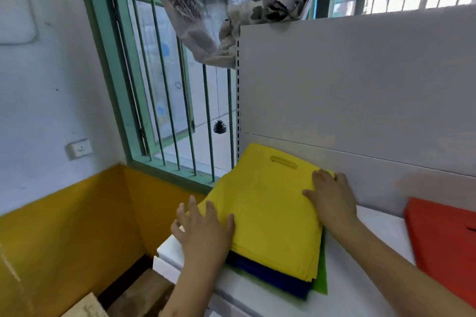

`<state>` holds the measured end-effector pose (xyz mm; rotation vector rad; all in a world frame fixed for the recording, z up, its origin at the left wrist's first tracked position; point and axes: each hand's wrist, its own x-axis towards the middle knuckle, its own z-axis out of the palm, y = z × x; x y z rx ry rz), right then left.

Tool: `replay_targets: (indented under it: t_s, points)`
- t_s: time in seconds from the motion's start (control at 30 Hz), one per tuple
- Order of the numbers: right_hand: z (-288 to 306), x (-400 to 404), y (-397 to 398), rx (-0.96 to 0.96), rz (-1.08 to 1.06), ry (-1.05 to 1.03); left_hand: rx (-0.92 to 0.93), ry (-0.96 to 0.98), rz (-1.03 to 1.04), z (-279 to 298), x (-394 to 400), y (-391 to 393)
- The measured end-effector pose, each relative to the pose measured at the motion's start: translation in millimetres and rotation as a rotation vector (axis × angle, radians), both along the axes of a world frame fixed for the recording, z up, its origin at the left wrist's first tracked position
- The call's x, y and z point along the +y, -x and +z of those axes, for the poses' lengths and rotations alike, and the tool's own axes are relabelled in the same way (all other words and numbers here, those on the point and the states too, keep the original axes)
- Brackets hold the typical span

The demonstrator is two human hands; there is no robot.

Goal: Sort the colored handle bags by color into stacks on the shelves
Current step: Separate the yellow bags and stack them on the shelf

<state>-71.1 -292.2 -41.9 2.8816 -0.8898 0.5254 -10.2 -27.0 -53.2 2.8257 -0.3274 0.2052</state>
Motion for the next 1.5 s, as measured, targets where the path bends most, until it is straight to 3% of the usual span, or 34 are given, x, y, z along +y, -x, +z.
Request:
replay_targets:
  t_s: [0.1, 0.2, 0.33, 0.47, 0.57, 0.63, 0.83, 1.1, 1.37, 1.5]
  points:
    - [-1, 5, 2, 0.01, -0.019, 0.024, -0.018, -0.078, -0.101, 2, -2, -2]
    - [14, 14, 9, -0.233, 0.022, -0.025, -0.045, -0.064, -0.177, 5, 3, -3]
    - [46, 31, 26, -0.497, 0.01, -0.071, -0.065, 0.361, -0.263, 13, 10, -8]
    - [67, 51, 48, -0.406, -0.138, -0.068, 0.16, 0.84, -0.458, 34, 19, 4]
    - [79, 61, 68, -0.302, -0.314, 0.017, 0.3, 0.997, -0.51, 54, 27, 17]
    - [83, 66, 86, -0.337, -0.351, -0.004, 0.355, 1.065, -0.542, 57, 28, 25]
    - [79, 75, 161, -0.663, -0.226, -0.162, 0.386, 1.16, -0.652, 53, 10, 61]
    - [65, 77, 318, -1.029, -0.521, -0.256, 0.638, 1.301, -0.686, 41, -25, 159]
    - [51, 58, 484, -1.229, -0.726, -0.287, 0.725, 1.169, -0.899, 33, -81, 292]
    - [40, 27, 562, -1.359, -0.785, -0.473, 0.818, 1.093, -1.001, 34, -118, 375]
